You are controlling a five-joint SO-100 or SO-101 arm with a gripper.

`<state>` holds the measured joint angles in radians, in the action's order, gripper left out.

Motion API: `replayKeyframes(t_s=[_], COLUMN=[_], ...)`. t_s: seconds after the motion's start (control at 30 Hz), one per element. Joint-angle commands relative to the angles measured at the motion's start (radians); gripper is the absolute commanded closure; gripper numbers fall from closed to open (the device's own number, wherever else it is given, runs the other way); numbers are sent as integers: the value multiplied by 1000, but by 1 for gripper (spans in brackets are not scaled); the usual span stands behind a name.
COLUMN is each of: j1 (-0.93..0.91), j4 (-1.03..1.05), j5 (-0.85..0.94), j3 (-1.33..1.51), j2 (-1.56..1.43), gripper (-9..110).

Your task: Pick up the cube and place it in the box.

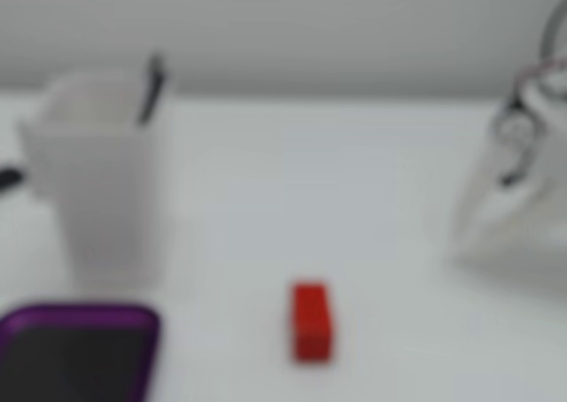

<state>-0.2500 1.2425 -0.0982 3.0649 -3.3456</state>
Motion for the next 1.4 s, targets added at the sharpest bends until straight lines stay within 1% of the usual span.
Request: replayKeyframes(t_s=[0.0, 0.6, 0.67, 0.83, 0.9, 1.0, 1.1, 1.27, 1.37], j1=[5, -9, -11, -11, 2, 2, 14, 127, 195], j4=[-11, -12, -12, -60, -58, -67, -69, -38, 9], j5=[6, 17, 80, 345, 348, 356, 407, 411, 362], j3=[6, -28, -55, -135, -189, -253, -347, -693, -931], j2=[-97, -94, -86, -80, -64, 75, 336, 857, 1140], gripper=[102, 102, 102, 101, 100, 100, 99, 91, 87])
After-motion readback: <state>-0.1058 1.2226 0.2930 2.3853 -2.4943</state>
